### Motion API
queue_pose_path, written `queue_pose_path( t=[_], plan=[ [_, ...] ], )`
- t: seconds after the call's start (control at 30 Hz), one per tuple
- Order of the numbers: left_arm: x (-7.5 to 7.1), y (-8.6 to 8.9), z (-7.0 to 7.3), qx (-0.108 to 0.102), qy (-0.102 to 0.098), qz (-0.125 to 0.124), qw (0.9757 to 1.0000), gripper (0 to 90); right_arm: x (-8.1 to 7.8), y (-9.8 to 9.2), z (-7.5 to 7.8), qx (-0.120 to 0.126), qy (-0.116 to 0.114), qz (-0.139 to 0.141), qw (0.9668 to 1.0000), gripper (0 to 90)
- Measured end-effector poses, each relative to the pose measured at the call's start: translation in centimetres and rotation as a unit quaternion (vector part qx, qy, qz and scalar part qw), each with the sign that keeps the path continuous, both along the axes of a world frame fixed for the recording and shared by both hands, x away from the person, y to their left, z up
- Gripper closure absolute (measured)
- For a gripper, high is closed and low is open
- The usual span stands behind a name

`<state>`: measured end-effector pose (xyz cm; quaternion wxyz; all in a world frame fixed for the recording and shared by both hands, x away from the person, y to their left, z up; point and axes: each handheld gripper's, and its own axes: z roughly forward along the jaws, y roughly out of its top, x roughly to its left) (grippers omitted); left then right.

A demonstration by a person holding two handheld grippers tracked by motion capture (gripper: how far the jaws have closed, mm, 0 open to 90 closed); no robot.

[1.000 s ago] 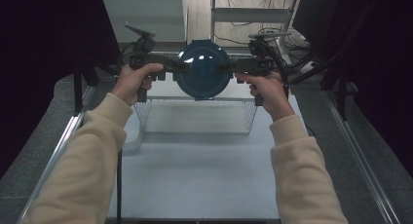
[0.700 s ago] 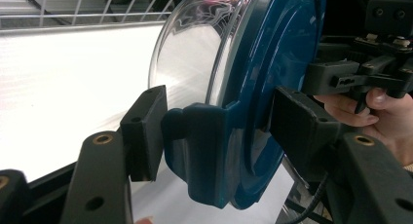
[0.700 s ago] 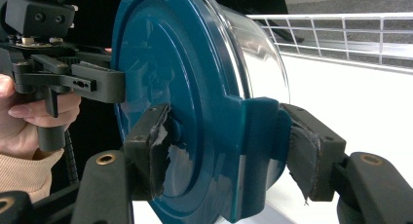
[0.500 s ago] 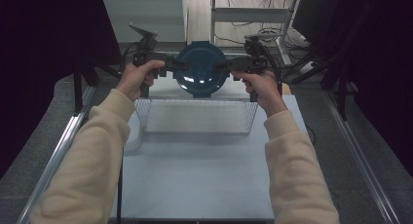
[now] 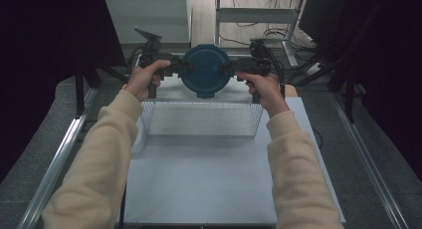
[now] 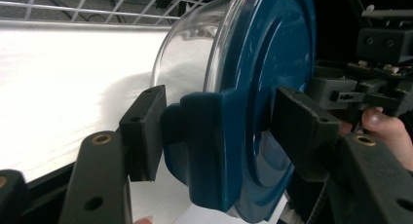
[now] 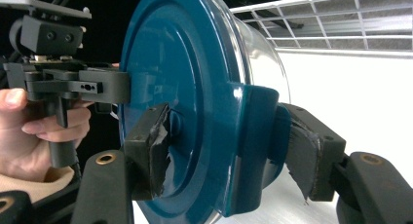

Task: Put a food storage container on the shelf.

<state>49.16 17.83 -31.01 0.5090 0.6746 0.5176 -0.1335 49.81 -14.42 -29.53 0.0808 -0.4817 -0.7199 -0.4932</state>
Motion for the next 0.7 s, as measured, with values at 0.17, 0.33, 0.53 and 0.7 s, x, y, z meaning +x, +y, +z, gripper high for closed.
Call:
queue_pose_path(
  t=[0.17, 0.33, 0.53, 0.7],
  plan=[
    [0.6, -0.3, -0.2, -0.002, 0.012, 0.010, 0.9999, 38.7, 0.8, -0.2, -0.6, 0.018, 0.030, -0.012, 0.9993, 37.6],
    [1.3, -0.3, -0.8, -0.014, 0.033, 0.019, 0.9992, 37.7, 1.4, -0.3, -1.1, 0.031, 0.057, -0.024, 0.9976, 36.1],
    [1.7, -0.3, -1.4, -0.020, 0.047, 0.024, 0.9984, 36.4, 1.9, -0.4, -1.7, 0.043, 0.090, -0.040, 0.9943, 35.1],
    [1.8, -0.3, -1.7, -0.025, 0.048, 0.026, 0.9982, 35.6, 2.0, -0.3, -2.1, 0.050, 0.104, -0.053, 0.9919, 34.2]
  ],
)
